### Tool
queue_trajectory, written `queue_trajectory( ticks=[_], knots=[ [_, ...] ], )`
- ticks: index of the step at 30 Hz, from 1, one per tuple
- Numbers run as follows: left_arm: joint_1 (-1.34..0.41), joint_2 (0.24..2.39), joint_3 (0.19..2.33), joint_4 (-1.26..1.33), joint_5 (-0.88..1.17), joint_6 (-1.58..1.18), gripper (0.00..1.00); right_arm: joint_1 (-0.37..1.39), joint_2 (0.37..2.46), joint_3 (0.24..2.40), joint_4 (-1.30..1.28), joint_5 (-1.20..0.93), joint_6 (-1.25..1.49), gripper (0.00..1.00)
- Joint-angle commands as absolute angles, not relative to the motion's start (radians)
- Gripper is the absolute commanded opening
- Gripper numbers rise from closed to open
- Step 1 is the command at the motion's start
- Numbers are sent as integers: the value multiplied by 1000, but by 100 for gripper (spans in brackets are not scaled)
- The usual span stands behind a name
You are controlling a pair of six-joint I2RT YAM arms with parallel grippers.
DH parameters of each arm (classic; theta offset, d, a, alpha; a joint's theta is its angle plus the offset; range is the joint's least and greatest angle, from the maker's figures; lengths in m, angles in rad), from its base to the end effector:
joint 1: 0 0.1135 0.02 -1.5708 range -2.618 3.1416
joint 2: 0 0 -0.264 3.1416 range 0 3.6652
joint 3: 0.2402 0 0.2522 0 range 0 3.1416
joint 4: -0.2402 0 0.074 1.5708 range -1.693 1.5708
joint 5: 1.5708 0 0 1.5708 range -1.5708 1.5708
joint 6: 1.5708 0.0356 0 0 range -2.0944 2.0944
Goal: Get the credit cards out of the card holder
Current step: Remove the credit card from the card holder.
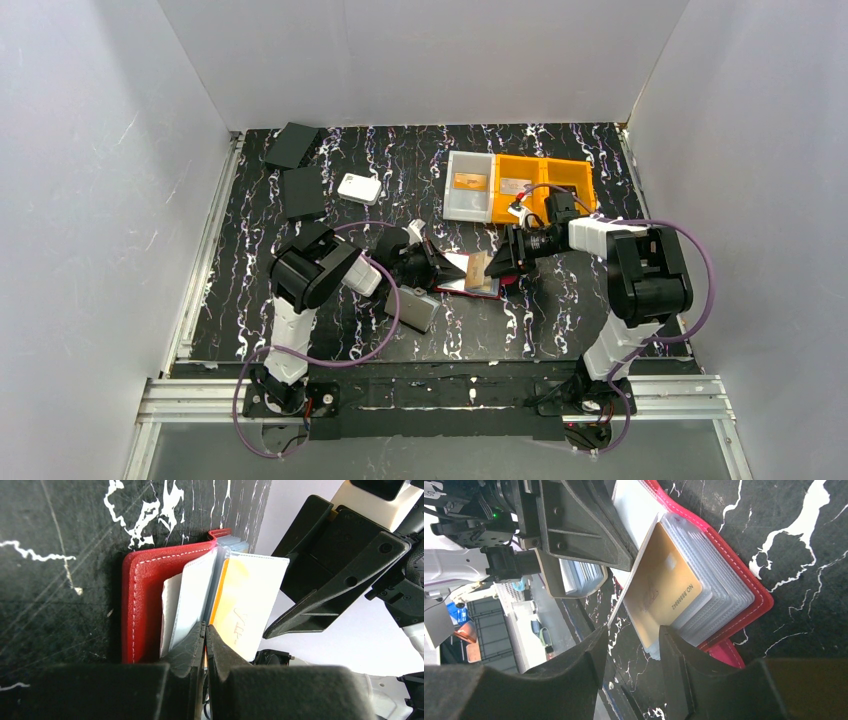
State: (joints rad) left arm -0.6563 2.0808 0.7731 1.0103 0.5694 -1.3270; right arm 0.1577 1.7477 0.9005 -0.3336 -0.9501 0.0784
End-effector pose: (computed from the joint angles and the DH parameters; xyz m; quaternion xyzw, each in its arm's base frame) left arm 0.2814 -0.2409 0.0925 -0.0963 0.7837 -0.6012 0.1233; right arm 0.3012 0.0772 0.1419 -0.1231 0.8682 0.4659 0.1183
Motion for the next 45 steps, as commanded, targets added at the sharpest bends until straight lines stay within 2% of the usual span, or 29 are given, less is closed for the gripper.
queue_trajectory(
  ticks=[1,7,15,27,38,45],
  knots=[
    [-650,2089,774,989,582,-1306,3,180,1773,915,-343,-923,63,51],
    [-649,2093,774,989,590,-1307,3,200,1754,943,-374,-854,35,45],
    [-650,2097,784,983,599,-1310,3,205,1715,963,-367,-954,31,50],
    [-649,2092,779,979,599,-1308,3,204,1656,967,-370,-961,17,52],
    [-650,2097,782,977,605,-1310,3,218,1756,977,-364,-994,39,53],
    [-650,2093,791,977,616,-1311,3,251,1779,996,-377,-933,36,51]
  ],
)
